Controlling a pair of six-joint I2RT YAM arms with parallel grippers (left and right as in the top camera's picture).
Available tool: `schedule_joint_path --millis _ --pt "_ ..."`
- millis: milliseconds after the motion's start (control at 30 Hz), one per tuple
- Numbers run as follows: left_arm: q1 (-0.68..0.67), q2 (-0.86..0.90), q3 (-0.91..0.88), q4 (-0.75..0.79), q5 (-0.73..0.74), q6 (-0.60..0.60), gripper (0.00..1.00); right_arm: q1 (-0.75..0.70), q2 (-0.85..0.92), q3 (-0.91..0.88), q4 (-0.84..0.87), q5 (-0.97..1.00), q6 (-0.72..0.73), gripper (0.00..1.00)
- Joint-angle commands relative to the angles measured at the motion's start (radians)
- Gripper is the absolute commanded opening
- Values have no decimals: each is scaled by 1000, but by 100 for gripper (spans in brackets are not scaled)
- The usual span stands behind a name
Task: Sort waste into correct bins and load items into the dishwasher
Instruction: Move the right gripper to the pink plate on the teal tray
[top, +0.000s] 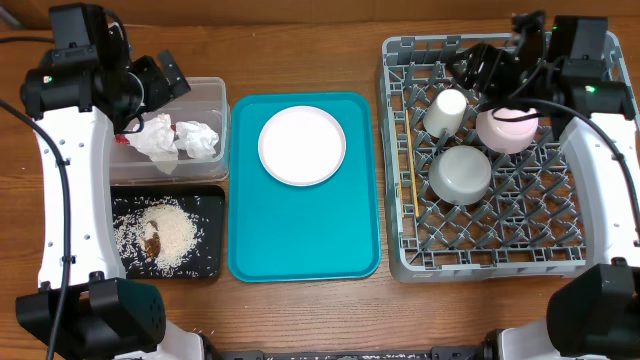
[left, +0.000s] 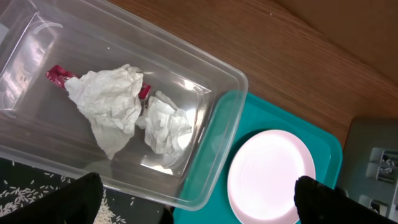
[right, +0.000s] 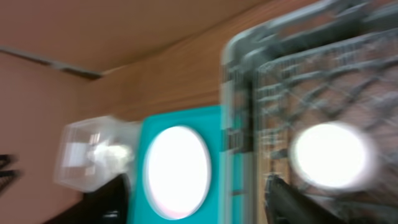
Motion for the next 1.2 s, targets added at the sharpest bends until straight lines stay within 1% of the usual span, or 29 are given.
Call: schedule_joint_path --millis 0,67,100,133,167,300,433,600,700,967,1100,1167 --pt "-8 5 23 -1 -18 4 100 114 -9 19 -6 -123 11 55" --pt "-8 5 23 -1 -18 4 100 207 -9 19 -8 -72 10 49" --pt "-8 5 23 -1 -18 4 100 249 -9 19 -8 -26 10 44" --pt "-8 5 23 -1 -18 4 100 301 -8 19 -8 48 10 34" --pt "-8 5 23 -1 -18 4 100 351 -6 19 -8 128 10 29" --pt "-8 5 23 -1 -18 4 100 530 18 19 6 391 11 29" --pt "-8 5 23 -1 -18 4 100 656 60 19 18 515 15 29" --pt "-8 5 23 -1 -18 4 100 763 148 19 74 534 15 29" --pt "-8 5 23 -1 -18 4 100 804 209 19 124 552 13 33" --pt "-8 5 23 -1 -18 4 100 849 365 19 261 552 -1 36" --pt "-8 5 23 -1 -18 4 100 858 438 19 307 552 -63 36" --pt "-8 5 23 -1 -18 4 100 860 466 19 332 552 -79 40"
